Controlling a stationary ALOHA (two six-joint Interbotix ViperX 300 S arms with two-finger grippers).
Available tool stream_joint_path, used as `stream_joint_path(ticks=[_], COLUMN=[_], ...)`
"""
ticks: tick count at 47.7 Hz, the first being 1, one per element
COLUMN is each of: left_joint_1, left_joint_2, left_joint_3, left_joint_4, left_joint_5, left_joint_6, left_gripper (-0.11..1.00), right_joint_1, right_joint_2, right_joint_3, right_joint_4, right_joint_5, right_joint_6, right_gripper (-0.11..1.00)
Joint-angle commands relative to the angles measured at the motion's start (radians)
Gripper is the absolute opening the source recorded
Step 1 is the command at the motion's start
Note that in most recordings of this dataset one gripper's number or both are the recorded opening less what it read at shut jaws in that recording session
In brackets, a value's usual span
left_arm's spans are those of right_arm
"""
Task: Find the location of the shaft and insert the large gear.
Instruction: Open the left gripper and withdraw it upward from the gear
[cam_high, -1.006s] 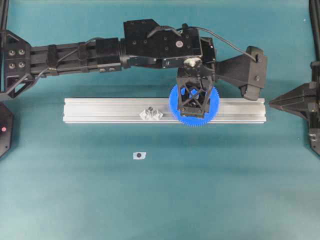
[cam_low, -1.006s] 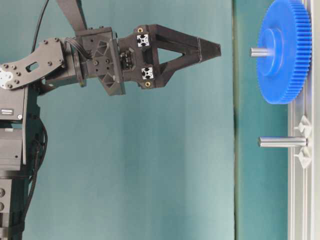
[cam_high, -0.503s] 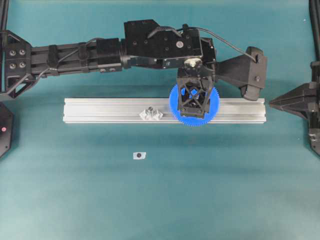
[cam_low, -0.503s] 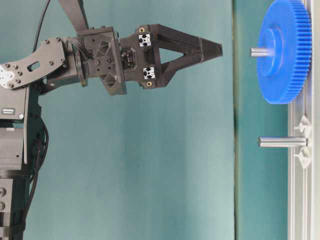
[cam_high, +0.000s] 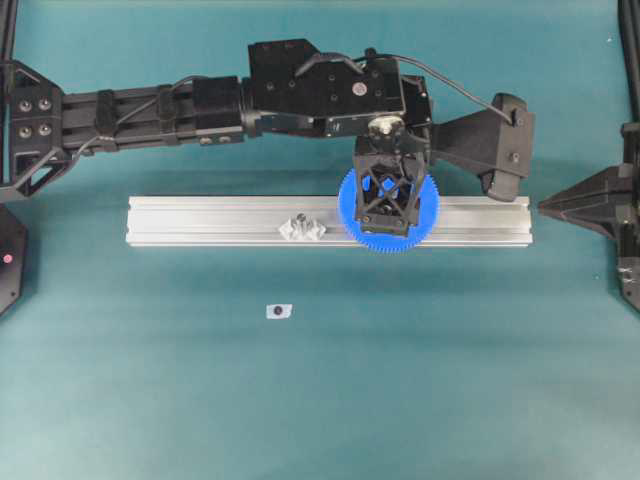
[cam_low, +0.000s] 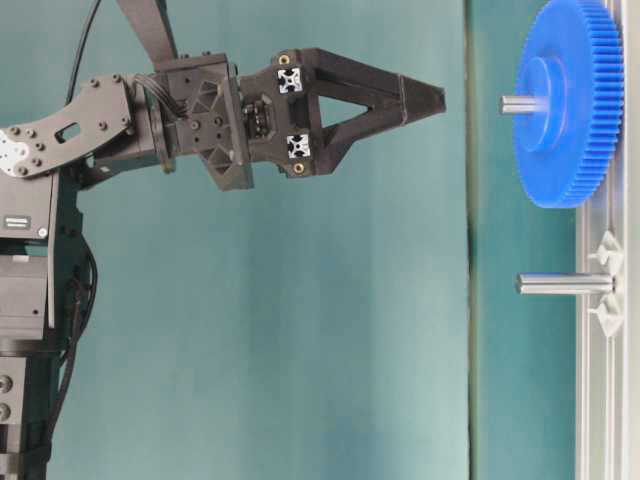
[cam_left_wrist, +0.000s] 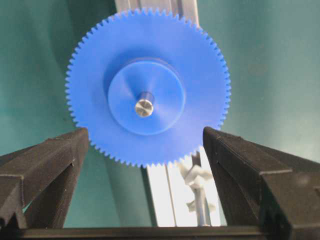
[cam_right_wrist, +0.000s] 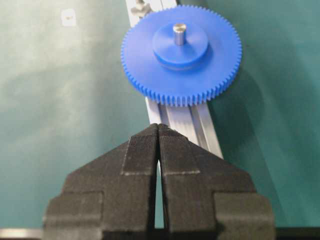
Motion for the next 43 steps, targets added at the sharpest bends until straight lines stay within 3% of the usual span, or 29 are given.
stream_joint_path(ticks=[1,43], left_joint_1=[0.0,-0.003], left_joint_2=[-0.023,-0.017], left_joint_3=[-0.028,-0.038], left_joint_4=[0.003,0.003], left_joint_5=[-0.003,0.002], left_joint_6=[0.0,0.003], left_gripper=[0.91,0.91], right_joint_1=[-0.003,-0.003], right_joint_2=[0.008,0.008], right_joint_3=[-0.02,-0.021], right_joint_4=[-0.002,-0.002], right_joint_5=[-0.006,-0.006], right_joint_6=[0.009,0.009], right_gripper=[-0.01,-0.01])
